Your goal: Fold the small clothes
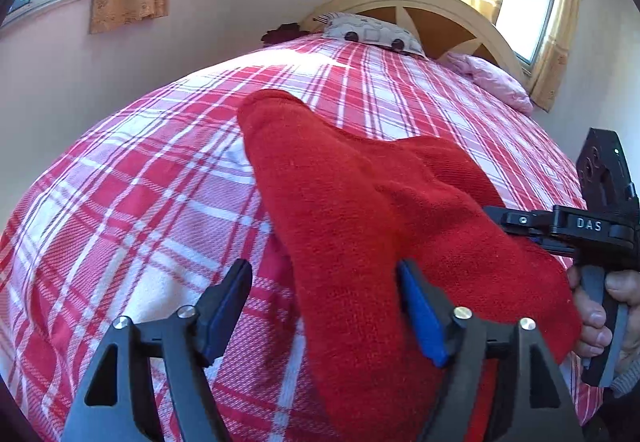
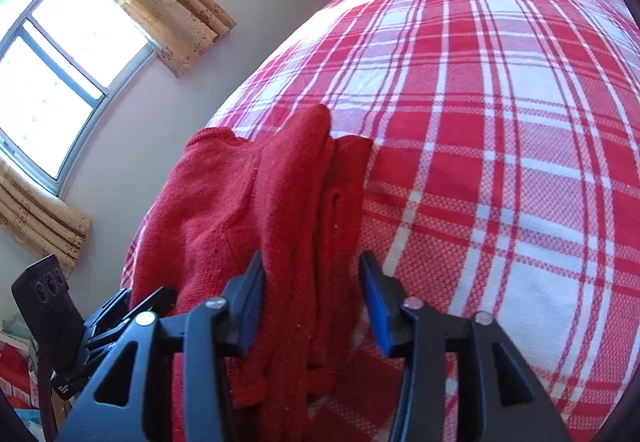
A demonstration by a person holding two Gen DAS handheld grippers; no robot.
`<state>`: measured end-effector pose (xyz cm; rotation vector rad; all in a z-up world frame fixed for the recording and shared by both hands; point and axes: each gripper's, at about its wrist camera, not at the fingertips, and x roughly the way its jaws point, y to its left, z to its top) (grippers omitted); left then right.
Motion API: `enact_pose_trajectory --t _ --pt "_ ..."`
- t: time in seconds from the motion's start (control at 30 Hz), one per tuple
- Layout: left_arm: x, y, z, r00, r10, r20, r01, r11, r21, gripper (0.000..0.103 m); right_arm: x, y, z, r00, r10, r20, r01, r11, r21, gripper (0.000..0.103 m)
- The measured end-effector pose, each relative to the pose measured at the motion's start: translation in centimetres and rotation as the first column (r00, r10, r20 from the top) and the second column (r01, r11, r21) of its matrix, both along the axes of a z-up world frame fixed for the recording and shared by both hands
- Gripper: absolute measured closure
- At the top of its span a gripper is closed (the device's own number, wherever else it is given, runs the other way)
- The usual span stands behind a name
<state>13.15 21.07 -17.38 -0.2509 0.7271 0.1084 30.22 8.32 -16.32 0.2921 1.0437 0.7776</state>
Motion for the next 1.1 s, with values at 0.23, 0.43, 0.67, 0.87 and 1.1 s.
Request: enact_pose_trajectory --t 0.23,0.43,0.67,0.87,1.1 --pt "-0.7 -0.6 0.9 1.0 0.009 -0.023 -0.007 0.997 0.073 0.027 -0.5 -1.6 0.7 0.999 -0.037 0.007 0.037 0.999 -0.017 0.042" --pt "-2.5 -1.5 3.7 0.996 0.086 0.033 -0.091 0.976 0.199 0.027 -2.9 -3.3 3.3 0.988 -0.128 0.085 0.132 0.99 -0.05 0.036" --pt "-5.7 -1.7 6.6 0.985 0.12 0.127 -0.144 0.969 0.199 0.026 -8.2 -5.5 9.5 0.94 -0.198 0.279 0.213 0.977 -0.023 0.009" --pt "-7.2 -1.8 8.6 0.969 0.155 0.192 -0.187 0.968 0.164 0.018 -12.0 -5.3 12.0 0.903 -0.185 0.387 0.217 0.975 -0.04 0.008" --pt "-8.0 -2.3 10.2 0.962 0.15 0.228 -0.19 0.969 0.16 0.017 -14.7 -5.3 14.3 0.853 -0.183 0.488 0.226 0.974 -0.03 0.006"
